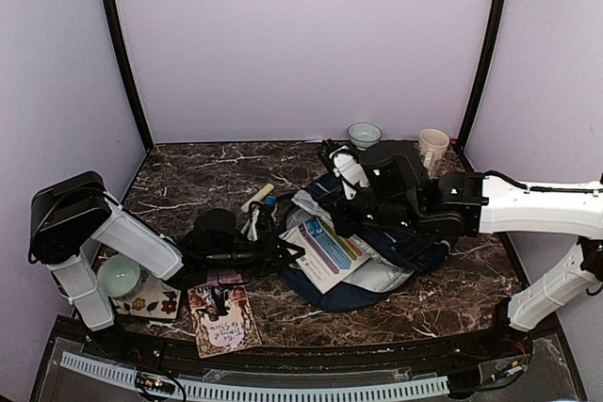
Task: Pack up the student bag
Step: Place the book in the largest pocket of the bag.
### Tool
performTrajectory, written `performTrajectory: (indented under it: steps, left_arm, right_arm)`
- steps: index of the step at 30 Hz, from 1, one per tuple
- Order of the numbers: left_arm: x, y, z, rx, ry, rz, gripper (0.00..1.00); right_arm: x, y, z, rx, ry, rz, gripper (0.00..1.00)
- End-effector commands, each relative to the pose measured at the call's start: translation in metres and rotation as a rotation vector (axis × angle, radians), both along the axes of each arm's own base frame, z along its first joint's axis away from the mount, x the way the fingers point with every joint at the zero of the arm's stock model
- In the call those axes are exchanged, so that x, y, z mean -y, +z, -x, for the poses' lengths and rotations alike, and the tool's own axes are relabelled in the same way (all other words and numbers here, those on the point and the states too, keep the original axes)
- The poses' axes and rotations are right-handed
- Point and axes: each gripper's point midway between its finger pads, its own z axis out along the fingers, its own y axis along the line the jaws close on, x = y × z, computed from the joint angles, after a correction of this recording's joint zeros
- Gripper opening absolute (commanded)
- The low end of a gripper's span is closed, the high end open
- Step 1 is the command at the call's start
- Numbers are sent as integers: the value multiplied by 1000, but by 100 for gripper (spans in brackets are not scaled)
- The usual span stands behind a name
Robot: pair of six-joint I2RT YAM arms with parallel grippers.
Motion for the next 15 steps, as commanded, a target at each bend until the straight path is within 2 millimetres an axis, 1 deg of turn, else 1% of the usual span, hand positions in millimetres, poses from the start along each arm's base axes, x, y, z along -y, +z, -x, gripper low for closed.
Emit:
performTrajectory:
  steps: [1,3,4,7,9,11,12,13,15]
  left_arm:
    - [13,44,-19,79,41,131,0]
    - [13,50,-18,75,38,165,0]
    - [14,56,-15,59,16,203,0]
    - [8,84,6,45,-69,362,0]
    - [-1,95,16,32,-84,405,0]
    - [-13,102,21,42,-67,433,0]
    - [-20,110,22,58,-54,454,0]
    - [-25,114,23,69,-41,460,0]
    - [-34,115,17,81,-5,453,0]
  right_arm:
    - [-26,65,6,86,48,-208,0]
    - [-29,63,9,83,56,-202,0]
    - [-29,62,10,83,59,-197,0]
    - [-24,58,7,88,24,-171,0]
    - [-21,57,4,94,6,-164,0]
    - [-21,58,4,96,5,-166,0]
    - [-21,59,4,99,3,-171,0]
    - [-21,59,3,101,-1,-171,0]
    - [-22,61,2,104,-4,-179,0]
